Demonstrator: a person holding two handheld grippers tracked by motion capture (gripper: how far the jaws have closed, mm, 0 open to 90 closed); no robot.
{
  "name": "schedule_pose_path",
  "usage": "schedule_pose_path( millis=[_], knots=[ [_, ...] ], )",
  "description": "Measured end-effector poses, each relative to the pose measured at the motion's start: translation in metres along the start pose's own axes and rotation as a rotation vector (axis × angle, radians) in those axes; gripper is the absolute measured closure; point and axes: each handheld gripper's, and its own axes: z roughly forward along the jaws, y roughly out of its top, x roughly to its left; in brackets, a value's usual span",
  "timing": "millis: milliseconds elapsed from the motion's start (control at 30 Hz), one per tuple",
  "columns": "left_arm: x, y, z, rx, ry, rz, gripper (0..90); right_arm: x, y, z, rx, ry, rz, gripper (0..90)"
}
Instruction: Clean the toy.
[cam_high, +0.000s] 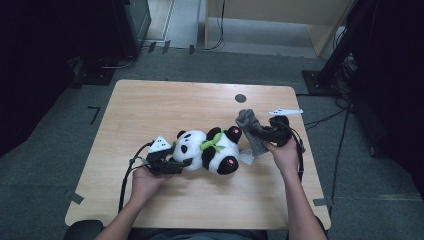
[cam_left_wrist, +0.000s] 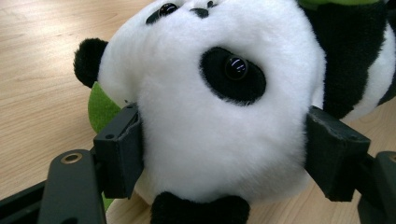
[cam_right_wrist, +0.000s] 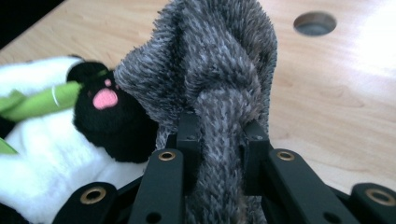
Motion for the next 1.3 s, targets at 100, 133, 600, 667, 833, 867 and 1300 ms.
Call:
schedule_pose_path(
  millis=[100, 133, 600, 667, 833, 867, 1300],
  knots=[
    [0.0, 0.0, 0.0, -0.004, 0.0, -0.001, 23.1, 0.005, 0.008, -0.009, -0.038, 0.002, -0.004, 75.7],
    [0.0, 0.0, 0.0, -0.004, 0.0, -0.001, 23.0, 0.005, 0.008, -0.009, -0.038, 0.002, -0.004, 75.7],
    [-0.002, -0.002, 0.0, -0.005, 0.012, 0.009, 22.1, 0.051, 0.028, -0.002, -0.067, 0.094, -0.096, 74.8],
    [-0.002, -0.002, 0.0, -0.005, 0.012, 0.009, 22.1, 0.052, 0.027, 0.001, -0.06, 0.098, -0.102, 74.8],
    [-0.003, -0.001, 0.0, -0.003, 0.011, 0.0, 22.3, 0.052, 0.021, 0.015, -0.013, 0.087, -0.126, 74.5],
    [-0.003, -0.001, 0.0, -0.003, 0.011, 0.0, 22.3, 0.05, 0.02, 0.014, -0.009, 0.091, -0.116, 74.5],
    [-0.002, -0.001, 0.0, -0.002, 0.006, -0.003, 22.3, 0.02, 0.006, 0.009, 0.022, 0.068, -0.035, 73.9]
  ],
)
